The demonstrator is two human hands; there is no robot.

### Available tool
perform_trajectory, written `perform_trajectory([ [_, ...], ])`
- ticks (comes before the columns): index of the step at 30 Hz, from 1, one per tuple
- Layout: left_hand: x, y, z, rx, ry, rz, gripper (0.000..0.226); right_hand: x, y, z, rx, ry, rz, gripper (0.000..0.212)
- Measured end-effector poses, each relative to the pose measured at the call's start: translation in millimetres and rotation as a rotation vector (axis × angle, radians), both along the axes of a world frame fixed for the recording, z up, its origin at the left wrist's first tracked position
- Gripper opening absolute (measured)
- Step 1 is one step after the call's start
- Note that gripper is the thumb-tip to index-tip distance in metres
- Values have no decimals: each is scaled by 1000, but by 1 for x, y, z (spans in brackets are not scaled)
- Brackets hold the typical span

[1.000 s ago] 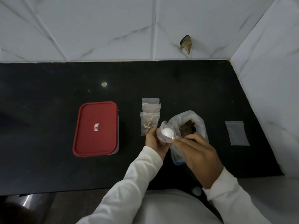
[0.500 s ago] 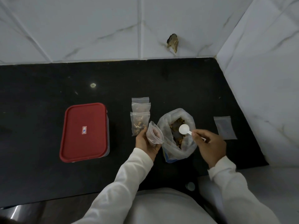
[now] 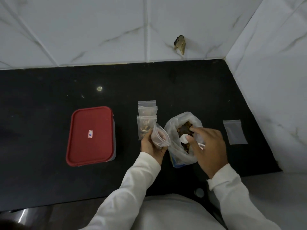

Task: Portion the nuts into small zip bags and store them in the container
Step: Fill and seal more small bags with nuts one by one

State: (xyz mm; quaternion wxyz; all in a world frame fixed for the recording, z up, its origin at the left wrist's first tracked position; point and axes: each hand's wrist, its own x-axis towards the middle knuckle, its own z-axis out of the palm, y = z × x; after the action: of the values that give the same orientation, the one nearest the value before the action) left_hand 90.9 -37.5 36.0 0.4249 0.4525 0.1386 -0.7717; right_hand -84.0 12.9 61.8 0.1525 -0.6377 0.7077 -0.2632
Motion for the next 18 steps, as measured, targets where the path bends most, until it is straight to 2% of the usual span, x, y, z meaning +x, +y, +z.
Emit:
perform_trajectory([
  [3,-2,-2,-5,-10,-25,58,36,36,1,32,-170,-162,217,33],
  [6,-4,-5,-12,-37,6,61,59,57,-10,24,-194,-200,331,23],
  [9,-1,-6,-11,-51,-10,81,54,59,-18,11,-259,-160,301,19],
  [12,7,-4,-7,-142,-109,68,49,56,-25,23,-271,-153,290,9],
  [14,17,-1,-2,-286,-271,34,44,53,-34,36,-276,-176,338,9],
  [18,45,2,14,-887,-631,-234,50,46,-51,57,-111,-271,441,9],
])
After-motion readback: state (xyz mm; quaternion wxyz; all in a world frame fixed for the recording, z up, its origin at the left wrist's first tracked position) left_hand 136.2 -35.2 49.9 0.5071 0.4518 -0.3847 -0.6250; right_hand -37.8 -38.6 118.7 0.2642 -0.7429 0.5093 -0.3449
